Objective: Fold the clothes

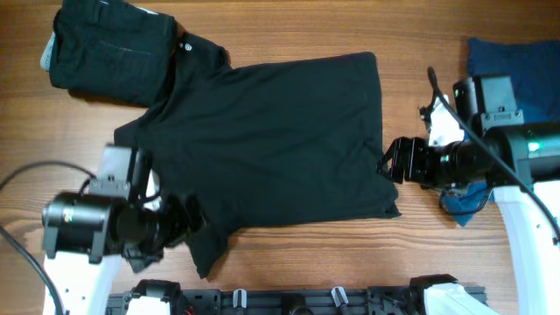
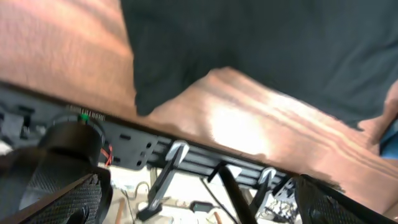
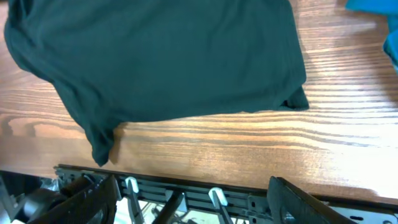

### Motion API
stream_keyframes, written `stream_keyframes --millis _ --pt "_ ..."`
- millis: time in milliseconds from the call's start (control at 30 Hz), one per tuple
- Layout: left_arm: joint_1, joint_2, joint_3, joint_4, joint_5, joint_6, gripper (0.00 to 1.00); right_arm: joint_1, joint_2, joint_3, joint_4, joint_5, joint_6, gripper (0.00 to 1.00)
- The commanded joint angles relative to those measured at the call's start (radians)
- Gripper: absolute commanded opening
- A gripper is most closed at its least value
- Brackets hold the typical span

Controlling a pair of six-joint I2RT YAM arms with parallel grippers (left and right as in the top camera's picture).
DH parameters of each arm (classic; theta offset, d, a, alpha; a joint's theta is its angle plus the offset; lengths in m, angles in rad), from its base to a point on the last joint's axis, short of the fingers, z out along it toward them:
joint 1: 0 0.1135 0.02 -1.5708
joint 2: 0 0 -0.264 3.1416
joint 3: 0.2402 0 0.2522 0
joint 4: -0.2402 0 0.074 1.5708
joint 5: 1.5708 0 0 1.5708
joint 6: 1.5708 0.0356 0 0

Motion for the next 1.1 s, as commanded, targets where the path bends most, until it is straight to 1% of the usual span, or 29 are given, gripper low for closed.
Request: stream_keyframes --millis 0,100,433,633,767,867,933,1067 --pt "-0.005 -0.105 -0.13 0.033 0.055 -0.066 1.0 0.002 -0.026 -0.066 0.031 -0.037 0.005 0.79" --pt "-0.005 -0.152 -0.212 0.07 0.1 -0.068 1.0 0.002 -0.026 -0.115 0.074 -0.079 0.004 0.79" --pt "-0.005 -0.154 -0.371 0.153 0.107 -0.068 0.99 0.002 -0.026 -0.306 0.22 -0.124 0.014 0.8" --pt "-0.006 -0.154 -0.446 0.178 0.129 -0.068 0.99 0.002 -0.025 -0.454 0.363 -0.121 0.094 0.82" --pt "-0.007 -0.154 -0.525 0.234 0.187 -0.068 0.97 0.002 -0.022 -0.584 0.491 -0.12 0.205 0.84" --pt "-0.007 -0.154 -0.564 0.254 0.192 -0.068 0.95 0.002 -0.019 -0.65 0.555 -0.117 0.276 0.84" --pt "-0.007 -0.154 -0.583 0.269 0.192 -0.068 0.94 0.002 -0.019 -0.678 0.581 -0.099 0.319 0.84" --pt "-0.007 -0.154 -0.586 0.274 0.192 -0.073 0.94 0.002 -0.019 -0.707 0.608 -0.093 0.345 0.85"
